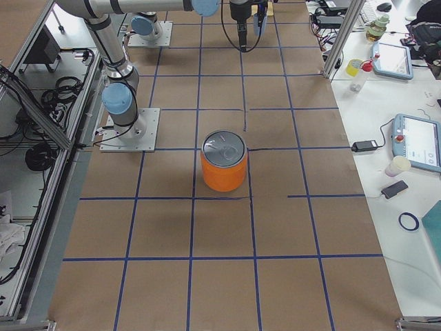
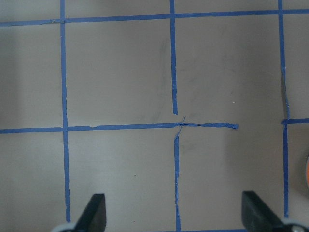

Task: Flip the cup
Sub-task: 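Rotate the cup upright with the left gripper and set it down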

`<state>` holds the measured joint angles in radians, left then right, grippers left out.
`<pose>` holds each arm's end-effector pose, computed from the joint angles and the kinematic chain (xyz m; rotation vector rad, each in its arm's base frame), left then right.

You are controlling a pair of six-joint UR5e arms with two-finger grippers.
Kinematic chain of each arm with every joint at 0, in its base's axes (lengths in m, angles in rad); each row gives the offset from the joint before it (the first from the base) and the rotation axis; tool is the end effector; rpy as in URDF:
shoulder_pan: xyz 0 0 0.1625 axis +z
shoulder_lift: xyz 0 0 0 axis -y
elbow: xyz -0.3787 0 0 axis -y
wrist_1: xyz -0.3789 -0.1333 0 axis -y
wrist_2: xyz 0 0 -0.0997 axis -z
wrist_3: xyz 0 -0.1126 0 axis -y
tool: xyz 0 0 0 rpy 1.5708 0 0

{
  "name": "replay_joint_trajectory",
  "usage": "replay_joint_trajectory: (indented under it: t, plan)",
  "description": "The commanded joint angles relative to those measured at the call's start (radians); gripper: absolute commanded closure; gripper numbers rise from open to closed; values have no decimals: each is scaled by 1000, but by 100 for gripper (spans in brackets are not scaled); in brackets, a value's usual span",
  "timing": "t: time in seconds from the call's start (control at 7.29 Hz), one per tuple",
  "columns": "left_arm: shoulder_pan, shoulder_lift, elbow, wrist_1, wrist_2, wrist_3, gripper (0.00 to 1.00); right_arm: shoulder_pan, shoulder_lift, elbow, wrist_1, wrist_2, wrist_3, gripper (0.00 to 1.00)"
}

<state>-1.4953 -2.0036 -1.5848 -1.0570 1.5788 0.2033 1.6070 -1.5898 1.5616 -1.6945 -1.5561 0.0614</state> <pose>-0.0862 -0.6158 0.2369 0.1990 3.1164 -0.1019 0.1525 -0.4819 0.4556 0.0374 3.1104 -0.2353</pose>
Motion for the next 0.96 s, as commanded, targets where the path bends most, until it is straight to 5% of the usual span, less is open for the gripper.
replay_joint_trajectory:
  t: [0.0,0.82]
  plan:
    - [24,-42,8,47,60,99,100,-1,-1,0,-1,7,-2,0]
    - [23,-122,35,124,58,175,100,1,-2,0,1,4,0,0]
